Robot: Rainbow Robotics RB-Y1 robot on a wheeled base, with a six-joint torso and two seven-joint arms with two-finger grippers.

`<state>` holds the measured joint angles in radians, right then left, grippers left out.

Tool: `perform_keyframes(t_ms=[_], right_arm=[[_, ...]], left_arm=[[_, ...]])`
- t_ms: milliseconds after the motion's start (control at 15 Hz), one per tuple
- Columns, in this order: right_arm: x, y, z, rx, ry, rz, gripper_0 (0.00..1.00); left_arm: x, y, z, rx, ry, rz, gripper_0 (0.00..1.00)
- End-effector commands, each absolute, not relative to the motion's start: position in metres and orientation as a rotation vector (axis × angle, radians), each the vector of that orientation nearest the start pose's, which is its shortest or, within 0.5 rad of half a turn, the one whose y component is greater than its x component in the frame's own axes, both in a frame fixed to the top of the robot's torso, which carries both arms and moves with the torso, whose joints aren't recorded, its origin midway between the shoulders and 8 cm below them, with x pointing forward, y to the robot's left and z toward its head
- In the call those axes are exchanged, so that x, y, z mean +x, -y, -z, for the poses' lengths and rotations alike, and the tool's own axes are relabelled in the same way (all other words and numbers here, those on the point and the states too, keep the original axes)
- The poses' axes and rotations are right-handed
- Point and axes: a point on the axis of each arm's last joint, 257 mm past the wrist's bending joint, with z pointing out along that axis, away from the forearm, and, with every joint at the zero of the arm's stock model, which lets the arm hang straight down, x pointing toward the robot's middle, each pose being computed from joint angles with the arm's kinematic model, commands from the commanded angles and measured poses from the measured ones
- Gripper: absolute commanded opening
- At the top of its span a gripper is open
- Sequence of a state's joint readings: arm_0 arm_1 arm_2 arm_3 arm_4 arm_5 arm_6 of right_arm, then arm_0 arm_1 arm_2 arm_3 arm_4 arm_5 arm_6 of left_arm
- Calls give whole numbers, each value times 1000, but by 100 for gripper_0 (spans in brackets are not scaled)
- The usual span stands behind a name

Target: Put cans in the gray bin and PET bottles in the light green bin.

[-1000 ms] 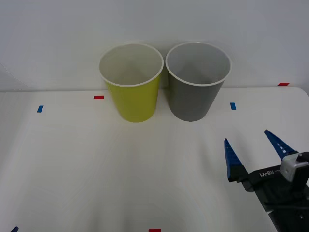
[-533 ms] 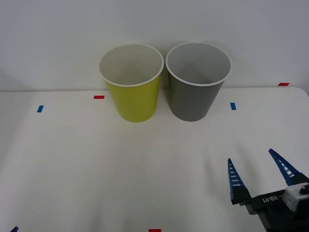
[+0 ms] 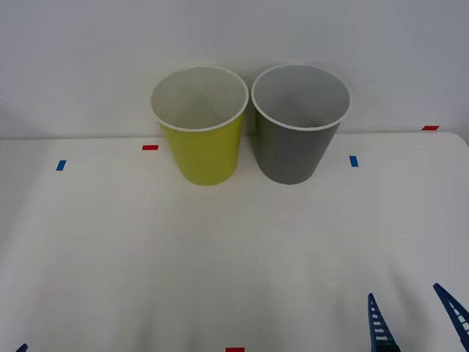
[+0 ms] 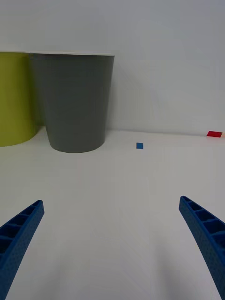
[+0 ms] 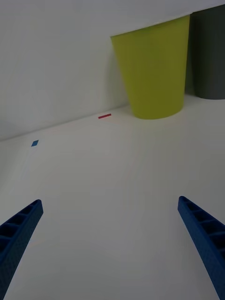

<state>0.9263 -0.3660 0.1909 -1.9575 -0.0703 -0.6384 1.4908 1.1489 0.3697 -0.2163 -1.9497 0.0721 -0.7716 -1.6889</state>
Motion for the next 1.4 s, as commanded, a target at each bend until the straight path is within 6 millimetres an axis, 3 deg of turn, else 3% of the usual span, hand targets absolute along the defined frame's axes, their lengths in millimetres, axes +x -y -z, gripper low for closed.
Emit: perform_keyframes(t_ms=[67,400,1400], right_arm=[[237,269,251,-114,-1525,-10,100],[227,274,263,-86,-1559,26,100],[224,275,259,-86,-1545,29,100]], left_arm=[[176,-269,260,222,-1578,-134,100],[176,-269,260,222,-1578,-134,100],[176,-269,260,222,-1578,-134,100]])
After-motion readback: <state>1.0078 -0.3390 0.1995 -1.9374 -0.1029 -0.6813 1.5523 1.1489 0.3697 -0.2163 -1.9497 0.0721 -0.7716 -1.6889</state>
